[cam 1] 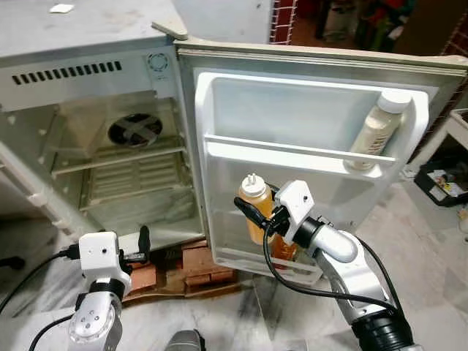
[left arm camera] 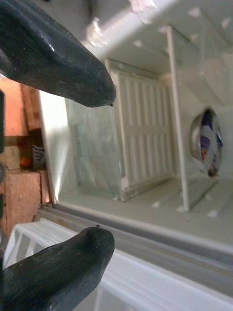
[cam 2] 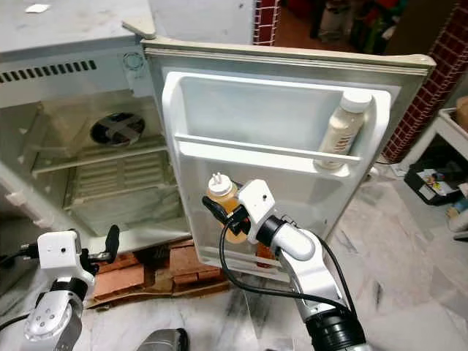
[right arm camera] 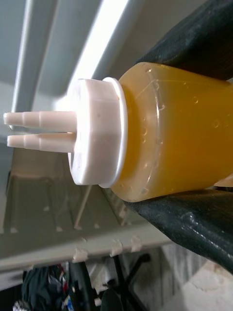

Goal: Restocking fridge

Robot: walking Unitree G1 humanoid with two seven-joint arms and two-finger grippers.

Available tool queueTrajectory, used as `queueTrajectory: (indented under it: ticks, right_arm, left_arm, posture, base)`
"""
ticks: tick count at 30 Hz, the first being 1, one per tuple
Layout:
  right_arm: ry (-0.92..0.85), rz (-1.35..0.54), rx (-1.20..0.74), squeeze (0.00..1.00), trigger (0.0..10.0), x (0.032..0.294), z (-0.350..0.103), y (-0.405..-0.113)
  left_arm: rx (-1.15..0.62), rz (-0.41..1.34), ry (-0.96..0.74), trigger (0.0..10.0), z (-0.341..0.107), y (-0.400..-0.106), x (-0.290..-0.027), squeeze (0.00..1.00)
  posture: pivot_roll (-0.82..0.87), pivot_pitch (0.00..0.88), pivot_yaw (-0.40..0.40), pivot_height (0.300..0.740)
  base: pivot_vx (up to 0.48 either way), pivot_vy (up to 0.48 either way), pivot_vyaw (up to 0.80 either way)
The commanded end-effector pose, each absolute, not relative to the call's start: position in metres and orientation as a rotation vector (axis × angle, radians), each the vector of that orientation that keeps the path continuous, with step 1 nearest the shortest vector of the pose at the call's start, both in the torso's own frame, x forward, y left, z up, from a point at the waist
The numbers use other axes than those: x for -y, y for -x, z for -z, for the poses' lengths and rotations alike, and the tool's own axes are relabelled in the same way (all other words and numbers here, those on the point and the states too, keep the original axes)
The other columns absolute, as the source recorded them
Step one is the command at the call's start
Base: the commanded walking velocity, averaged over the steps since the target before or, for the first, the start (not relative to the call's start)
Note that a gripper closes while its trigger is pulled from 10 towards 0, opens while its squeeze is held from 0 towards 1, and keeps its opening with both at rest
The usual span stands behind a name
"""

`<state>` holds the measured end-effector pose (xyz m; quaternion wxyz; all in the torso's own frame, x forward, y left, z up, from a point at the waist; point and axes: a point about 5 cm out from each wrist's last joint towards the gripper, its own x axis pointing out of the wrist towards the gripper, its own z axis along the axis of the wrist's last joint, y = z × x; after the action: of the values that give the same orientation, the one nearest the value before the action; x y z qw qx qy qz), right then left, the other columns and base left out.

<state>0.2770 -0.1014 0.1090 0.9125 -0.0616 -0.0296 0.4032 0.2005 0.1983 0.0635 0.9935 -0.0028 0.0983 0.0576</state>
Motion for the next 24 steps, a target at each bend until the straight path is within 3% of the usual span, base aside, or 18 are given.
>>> queueTrajectory:
  ticks: [1, 8, 24]
  right_arm:
    - [0.113, -0.834, 0.065, 0.0, 10.0, 0.1024, -0.1111, -0.2771]
    - [0.107, -0.848, 0.058, 0.0, 10.0, 0.102, -0.1092, -0.2744]
    - [0.084, -0.855, 0.074, 0.0, 10.0, 0.0997, -0.1114, -0.2742]
  left_arm:
    - [-0.197, -0.111, 0.004, 10.0, -0.0653, -0.2022, -0.1981, 0.0]
    - [-0.211, -0.109, 0.009, 10.0, -0.0636, -0.2026, -0.197, 0.0]
    - [-0.213, -0.105, 0.004, 10.0, -0.0638, -0.204, -0.1973, 0.0]
  posture:
    - [0.04, 0.037, -0.001, 0.74]
    - [0.04, 0.044, -0.002, 0.731]
    - [0.03, 0.046, 0.0, 0.631]
  base:
    - [0.0, 0.0, 0.0]
    - [0.0, 0.0, 0.0]
    - [0.0, 0.0, 0.0]
